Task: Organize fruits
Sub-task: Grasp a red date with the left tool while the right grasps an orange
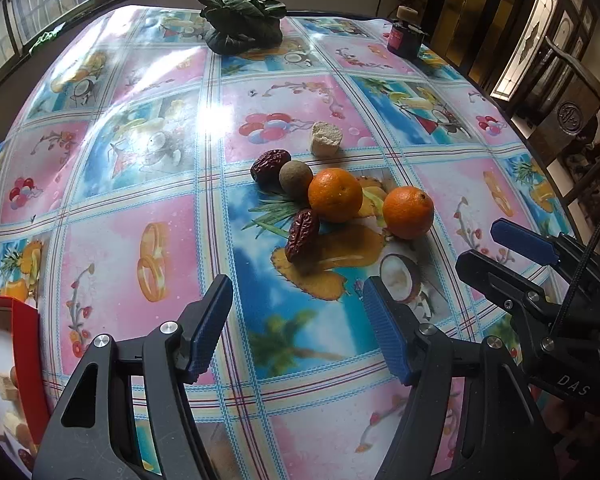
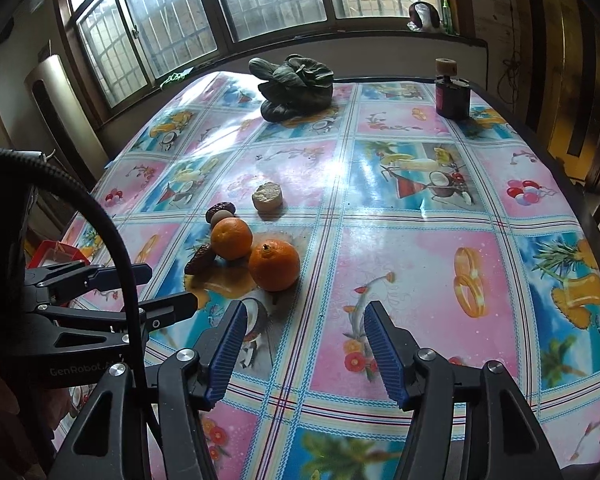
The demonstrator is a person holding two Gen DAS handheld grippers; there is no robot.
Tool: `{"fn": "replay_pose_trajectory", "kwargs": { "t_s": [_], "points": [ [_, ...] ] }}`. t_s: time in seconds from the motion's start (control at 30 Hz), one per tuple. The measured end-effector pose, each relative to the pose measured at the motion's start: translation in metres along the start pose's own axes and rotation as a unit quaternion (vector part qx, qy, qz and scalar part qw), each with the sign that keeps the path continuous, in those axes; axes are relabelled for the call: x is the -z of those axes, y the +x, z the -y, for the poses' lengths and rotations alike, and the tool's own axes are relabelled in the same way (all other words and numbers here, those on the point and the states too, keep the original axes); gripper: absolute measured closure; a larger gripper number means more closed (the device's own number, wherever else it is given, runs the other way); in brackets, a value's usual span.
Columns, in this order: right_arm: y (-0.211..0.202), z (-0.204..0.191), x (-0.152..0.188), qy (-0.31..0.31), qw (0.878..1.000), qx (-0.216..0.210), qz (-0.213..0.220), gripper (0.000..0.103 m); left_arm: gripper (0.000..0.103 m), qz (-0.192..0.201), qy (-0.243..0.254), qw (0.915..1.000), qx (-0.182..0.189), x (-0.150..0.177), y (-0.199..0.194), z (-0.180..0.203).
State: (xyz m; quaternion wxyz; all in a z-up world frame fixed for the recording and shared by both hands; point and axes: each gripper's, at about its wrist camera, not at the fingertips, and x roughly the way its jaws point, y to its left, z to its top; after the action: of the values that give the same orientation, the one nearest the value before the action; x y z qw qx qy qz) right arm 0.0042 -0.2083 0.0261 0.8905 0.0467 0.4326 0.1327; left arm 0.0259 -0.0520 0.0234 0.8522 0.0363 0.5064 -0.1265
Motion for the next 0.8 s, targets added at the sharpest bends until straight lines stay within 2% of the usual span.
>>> {"fn": "replay_pose_trajectory", "kwargs": {
  "t_s": [0.53, 0.8],
  "points": [
    [0.003, 0.008, 0.001, 0.008, 1.0, 0.003, -0.001, 0.044, 0.035, 0.0, 0.013, 0.9996, 0.024, -0.007, 0.005, 0.006],
    [0.004, 0.01, 0.002, 0.009, 1.0, 0.0, -0.005, 0.043, 0.035, -0.003, 0.008, 0.9998, 0.016, -0.016, 0.016, 0.001]
  ]
}}
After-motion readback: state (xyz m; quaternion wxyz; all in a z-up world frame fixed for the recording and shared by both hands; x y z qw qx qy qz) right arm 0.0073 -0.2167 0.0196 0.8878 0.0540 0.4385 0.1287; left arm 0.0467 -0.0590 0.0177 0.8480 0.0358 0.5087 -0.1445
